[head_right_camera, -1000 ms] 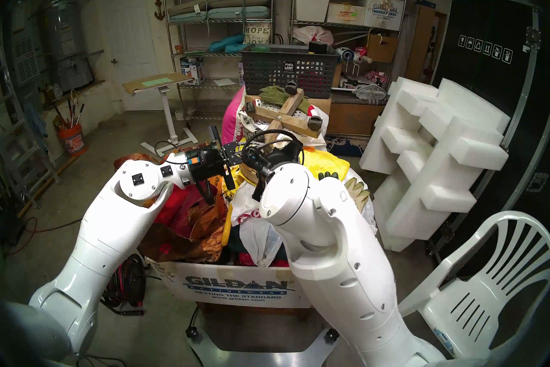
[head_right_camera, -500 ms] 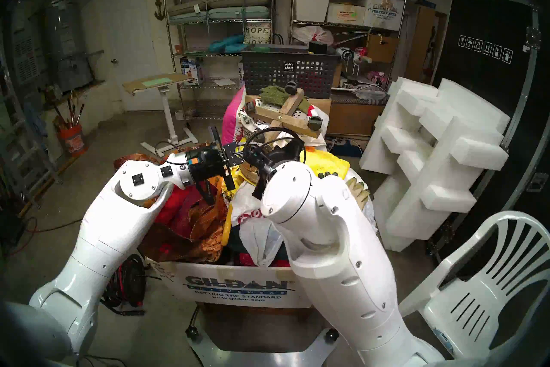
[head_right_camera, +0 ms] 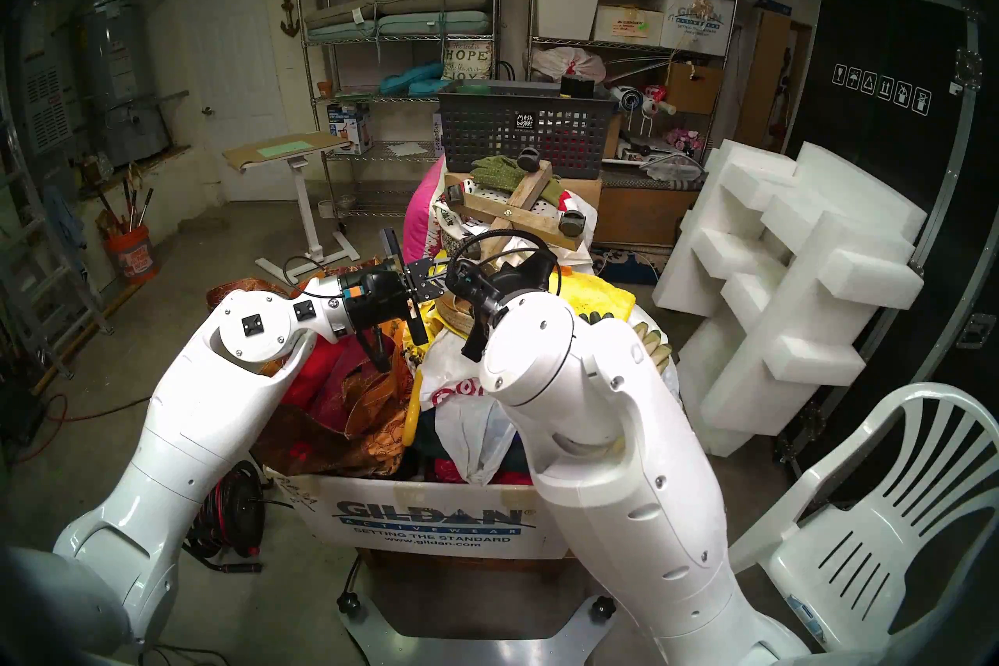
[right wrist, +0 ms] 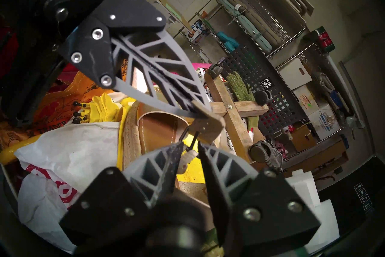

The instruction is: Unbuckle a shoe

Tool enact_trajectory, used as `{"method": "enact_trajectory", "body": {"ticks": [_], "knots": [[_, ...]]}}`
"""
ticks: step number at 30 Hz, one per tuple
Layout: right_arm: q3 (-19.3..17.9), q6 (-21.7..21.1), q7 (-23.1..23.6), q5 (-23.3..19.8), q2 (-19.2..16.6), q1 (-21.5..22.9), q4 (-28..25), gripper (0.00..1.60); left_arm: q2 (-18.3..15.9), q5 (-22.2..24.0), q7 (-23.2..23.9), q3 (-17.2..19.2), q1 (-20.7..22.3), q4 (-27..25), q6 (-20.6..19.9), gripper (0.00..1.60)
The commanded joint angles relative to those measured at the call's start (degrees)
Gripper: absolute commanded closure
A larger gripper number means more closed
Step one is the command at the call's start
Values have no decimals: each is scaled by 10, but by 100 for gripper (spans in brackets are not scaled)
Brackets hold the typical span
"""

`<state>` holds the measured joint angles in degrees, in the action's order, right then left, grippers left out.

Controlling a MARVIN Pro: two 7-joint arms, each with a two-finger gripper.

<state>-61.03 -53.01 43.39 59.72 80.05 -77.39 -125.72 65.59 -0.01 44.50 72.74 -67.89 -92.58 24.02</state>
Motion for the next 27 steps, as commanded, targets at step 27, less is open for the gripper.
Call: {"method": "enact_trajectory", "body": {"ticks": [27], "knots": [[3, 5, -15, 6, 17, 23, 20, 104, 5, 0, 1, -2, 13, 4, 7, 160]]}}
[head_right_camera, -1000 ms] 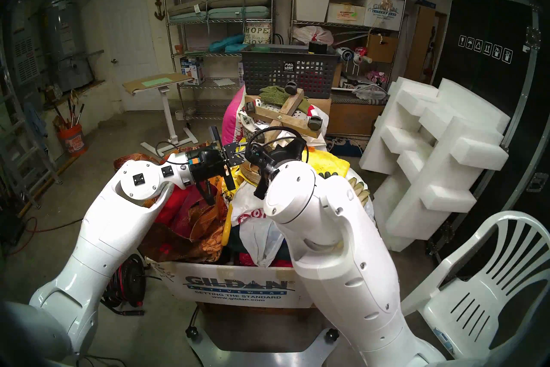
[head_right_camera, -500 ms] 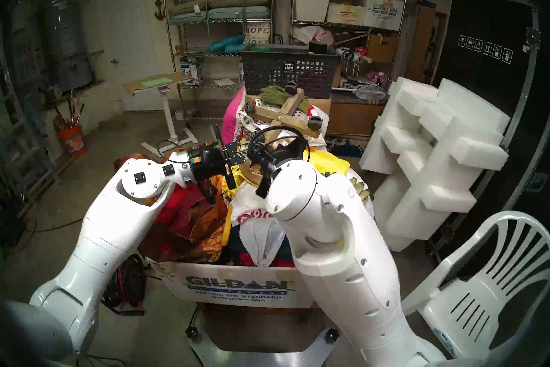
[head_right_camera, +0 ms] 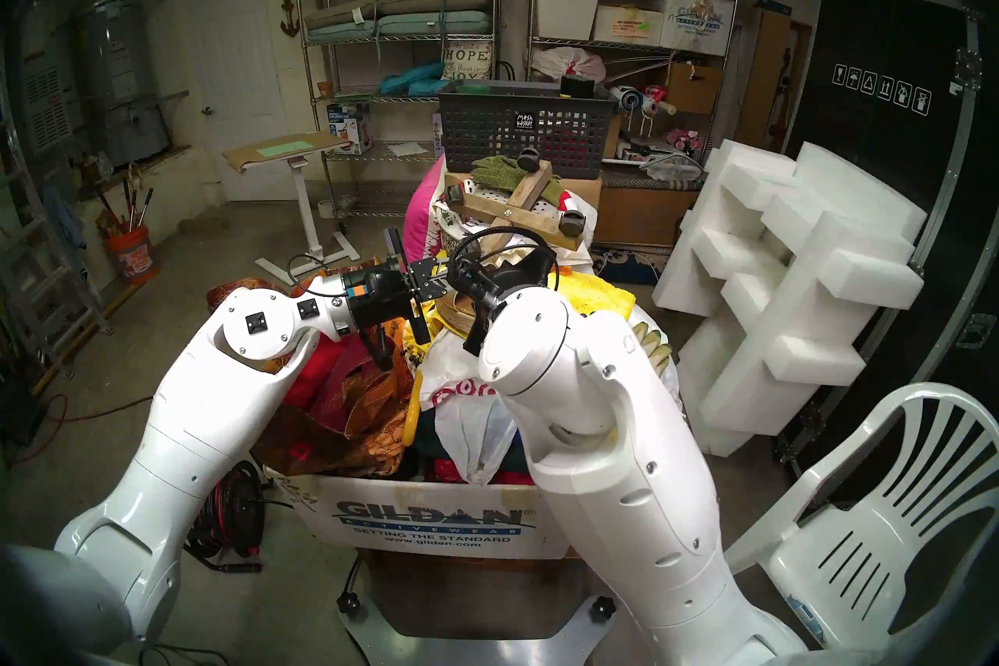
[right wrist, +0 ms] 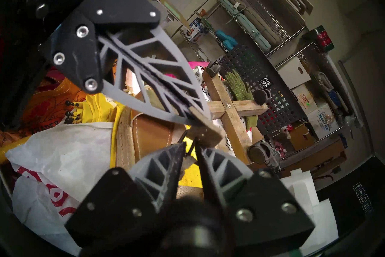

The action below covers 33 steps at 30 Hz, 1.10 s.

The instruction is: Unbuckle a shoe

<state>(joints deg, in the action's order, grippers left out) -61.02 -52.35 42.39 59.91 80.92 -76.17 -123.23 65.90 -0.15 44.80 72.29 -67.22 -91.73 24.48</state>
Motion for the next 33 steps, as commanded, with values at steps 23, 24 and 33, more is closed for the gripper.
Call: {"method": "enact_trajectory", "body": {"ticks": [23, 24, 33], "knots": [[7, -1, 3, 17, -22, -25, -52, 160, 6, -5, -7, 2, 7, -8, -8, 160], [6, -1, 3, 17, -23, -25, -54, 160, 7, -5, -7, 1, 8, -8, -8, 148], [-2, 1, 0, 17, -22, -26, -60, 160, 10, -8, -4, -4, 13, -1, -2, 119]]}}
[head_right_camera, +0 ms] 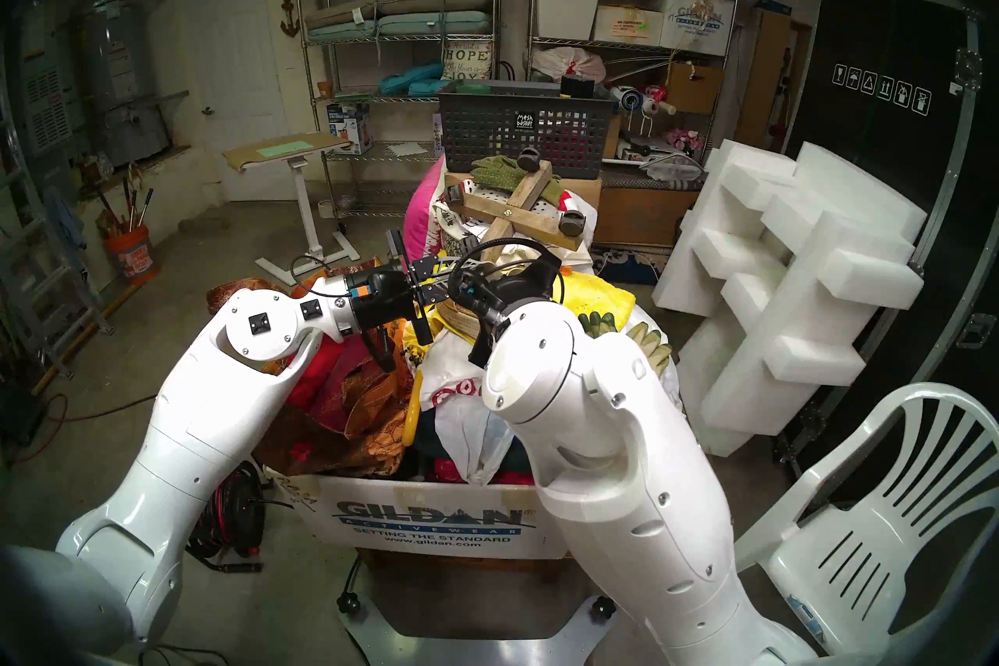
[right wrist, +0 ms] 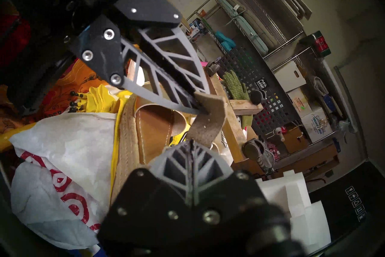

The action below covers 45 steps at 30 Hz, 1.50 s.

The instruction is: Unbuckle a shoe

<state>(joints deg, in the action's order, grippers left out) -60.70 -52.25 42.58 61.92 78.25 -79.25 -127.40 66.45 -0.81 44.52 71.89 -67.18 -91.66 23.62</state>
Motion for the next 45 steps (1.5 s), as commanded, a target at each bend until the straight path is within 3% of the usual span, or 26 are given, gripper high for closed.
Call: {"method": "enact_trajectory", "body": {"ticks": [1, 2, 3, 8, 16, 17, 18, 28, 29, 30, 45], "knots": [[-7, 0, -2, -3, 5, 5, -20, 160, 4, 0, 2, -1, 13, 0, 8, 113], [-7, 0, -2, -3, 5, 5, -20, 160, 4, 0, 2, -1, 13, 0, 8, 113], [-8, 0, -2, -3, 5, 5, -20, 160, 4, 0, 2, -1, 14, 1, 8, 102], [-12, 2, -1, -5, 7, 5, -20, 160, 3, -2, 3, -2, 14, 0, 10, 98], [-13, 2, -2, -6, 7, 4, -19, 160, 1, -8, 3, -1, 14, -1, 15, 76], [-13, 2, -3, -7, 7, 4, -19, 160, 1, -8, 3, 0, 14, -2, 15, 59], [-14, 3, -3, -7, 7, 4, -19, 160, 1, -9, 2, 0, 14, -3, 15, 52], [-12, 1, -3, -10, 7, -1, -24, 160, -6, -51, -6, 7, 28, 7, 21, 72], [-12, 1, -3, -10, 6, -2, -26, 160, -5, -51, -7, 9, 31, 11, 21, 85], [-12, 1, -3, -10, 6, -4, -27, 160, -5, -51, -6, 10, 34, 15, 25, 87], [-6, -1, -2, -8, 5, -8, -36, 160, 5, -58, 10, -7, 49, 27, 40, 83]]}}
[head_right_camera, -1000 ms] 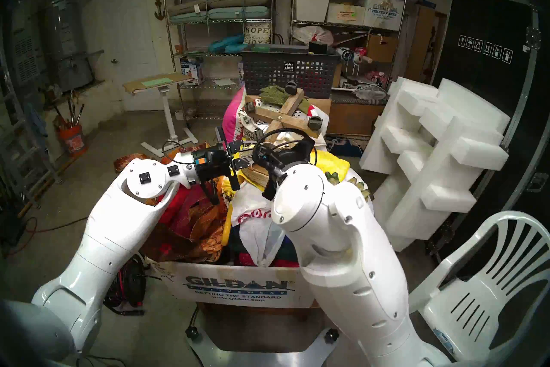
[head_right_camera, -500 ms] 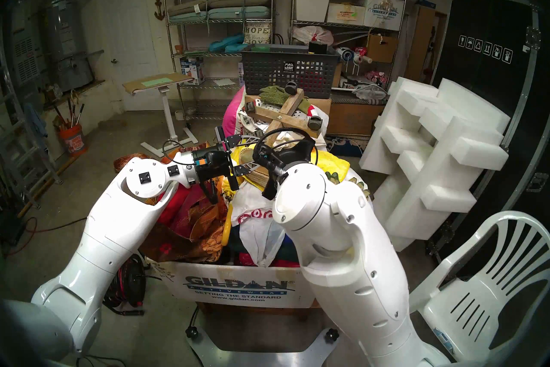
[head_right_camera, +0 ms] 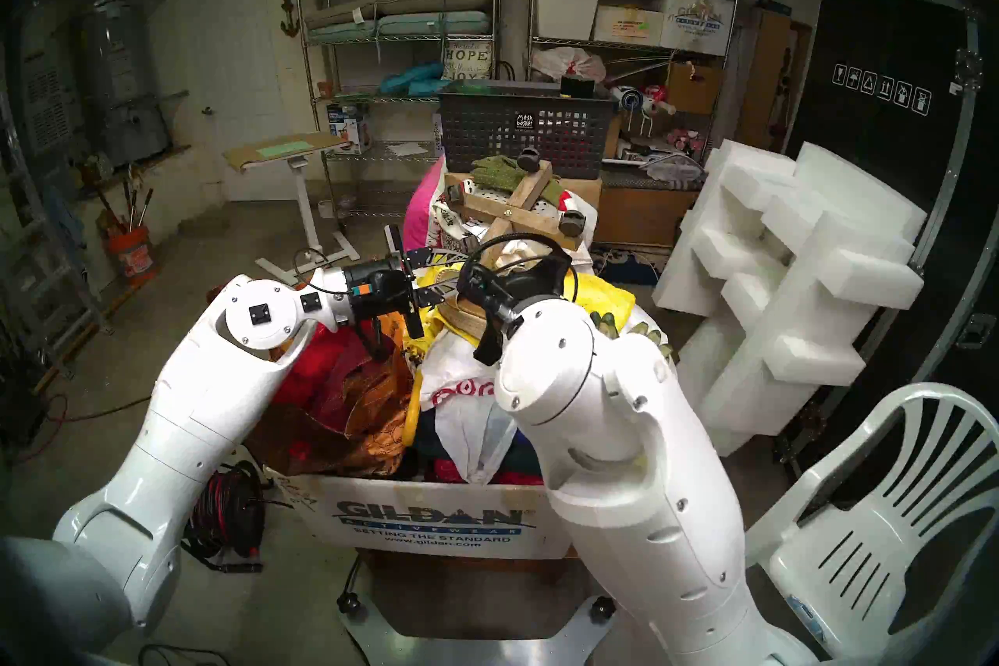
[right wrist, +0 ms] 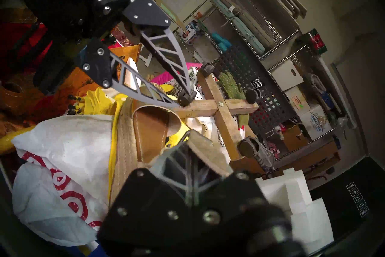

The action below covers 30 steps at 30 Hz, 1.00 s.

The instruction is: Unbuckle a shoe

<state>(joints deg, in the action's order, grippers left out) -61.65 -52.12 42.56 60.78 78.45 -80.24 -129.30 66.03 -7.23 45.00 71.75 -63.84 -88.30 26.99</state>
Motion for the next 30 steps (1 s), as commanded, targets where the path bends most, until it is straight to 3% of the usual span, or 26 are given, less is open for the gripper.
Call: {"method": "enact_trajectory", "body": {"ticks": [1, 30], "knots": [[4, -2, -2, 3, 3, 2, -17, 160, 9, 6, 5, -6, 16, -7, 7, 83], [2, 1, -1, 5, 9, 9, -10, 160, 22, 3, 12, -23, 17, 1, 10, 80]]}}
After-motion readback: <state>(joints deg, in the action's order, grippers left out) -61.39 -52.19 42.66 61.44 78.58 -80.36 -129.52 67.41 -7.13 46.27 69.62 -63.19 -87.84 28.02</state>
